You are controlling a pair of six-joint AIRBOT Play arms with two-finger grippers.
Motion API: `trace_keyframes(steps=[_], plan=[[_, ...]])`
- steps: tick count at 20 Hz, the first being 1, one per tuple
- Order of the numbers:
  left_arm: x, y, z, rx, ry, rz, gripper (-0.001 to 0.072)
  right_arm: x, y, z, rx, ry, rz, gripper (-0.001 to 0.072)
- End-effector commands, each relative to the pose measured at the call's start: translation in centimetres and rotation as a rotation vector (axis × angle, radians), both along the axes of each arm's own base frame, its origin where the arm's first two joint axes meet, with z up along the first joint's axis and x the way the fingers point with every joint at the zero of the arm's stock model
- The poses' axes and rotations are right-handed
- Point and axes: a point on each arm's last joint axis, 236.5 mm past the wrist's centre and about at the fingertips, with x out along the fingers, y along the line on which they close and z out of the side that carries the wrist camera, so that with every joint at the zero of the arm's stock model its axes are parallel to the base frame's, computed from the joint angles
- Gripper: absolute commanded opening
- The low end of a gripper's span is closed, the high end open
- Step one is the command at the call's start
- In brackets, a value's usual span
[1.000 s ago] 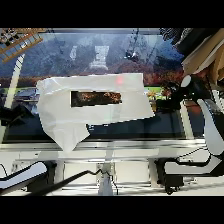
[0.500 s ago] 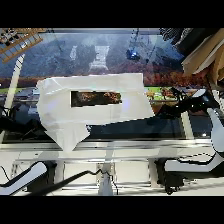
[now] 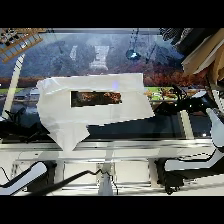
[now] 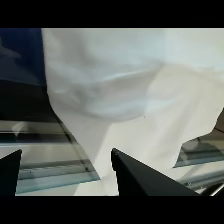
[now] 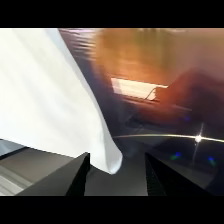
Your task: Fold the clothes and pants, and hang the long-sleeved shirts on hangers.
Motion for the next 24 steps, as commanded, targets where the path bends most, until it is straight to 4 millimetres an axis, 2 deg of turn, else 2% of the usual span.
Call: trace_keyframes(steps=[1,4,6,9,10,11,12,14,15,17,20,23,24], plan=[[0.6,0.2,-0.7,0.016,-0.037,0.012,0.0607,-0.3,0.8,-0.3,0.037,-0.001,0.035,0.0406],[0.6,0.1,-0.8,0.015,-0.035,0.013,0.0605,-0.5,2.0,-0.2,0.037,-0.017,0.104,0.0396],[1.1,-0.1,-0.6,0.002,-0.050,0.028,0.0470,-0.5,2.9,-0.4,0.030,-0.023,0.134,0.0327],[1.8,-0.3,-0.5,-0.008,-0.075,0.049,0.0446,-0.6,3.4,-0.3,0.033,-0.018,0.147,0.0322],[1.8,-0.4,-0.5,-0.009,-0.074,0.048,0.0371,-0.7,3.4,-0.3,0.036,-0.014,0.150,0.0322],[1.8,-0.4,-0.5,-0.009,-0.074,0.049,0.0177,-0.8,3.5,-0.2,0.039,-0.012,0.152,0.0322],[1.8,-0.4,-0.5,-0.012,-0.075,0.051,0.0097,-0.8,3.5,-0.2,0.040,-0.010,0.150,0.0322],[1.8,-0.5,-0.4,-0.015,-0.070,0.052,0.0097,-0.9,3.6,-0.2,0.044,-0.006,0.153,0.0322],[1.6,-0.6,-0.5,-0.017,-0.066,0.052,0.0136,-0.9,3.6,-0.1,0.044,-0.005,0.154,0.0322],[0.7,-1.1,-1.0,-0.028,-0.040,0.048,0.0499,-1.1,3.6,-0.1,0.048,0.000,0.159,0.0322],[-0.2,-1.5,-1.5,-0.033,-0.018,0.043,0.0515,-1.1,3.6,-0.1,0.046,0.000,0.161,0.0322],[1.4,-1.9,-1.7,-0.047,-0.067,0.116,0.0506,-1.1,3.6,-0.2,0.044,-0.005,0.163,0.0322],[1.9,-2.2,-1.7,-0.061,-0.084,0.146,0.0448,-1.1,3.6,-0.1,0.044,-0.004,0.164,0.0321]])
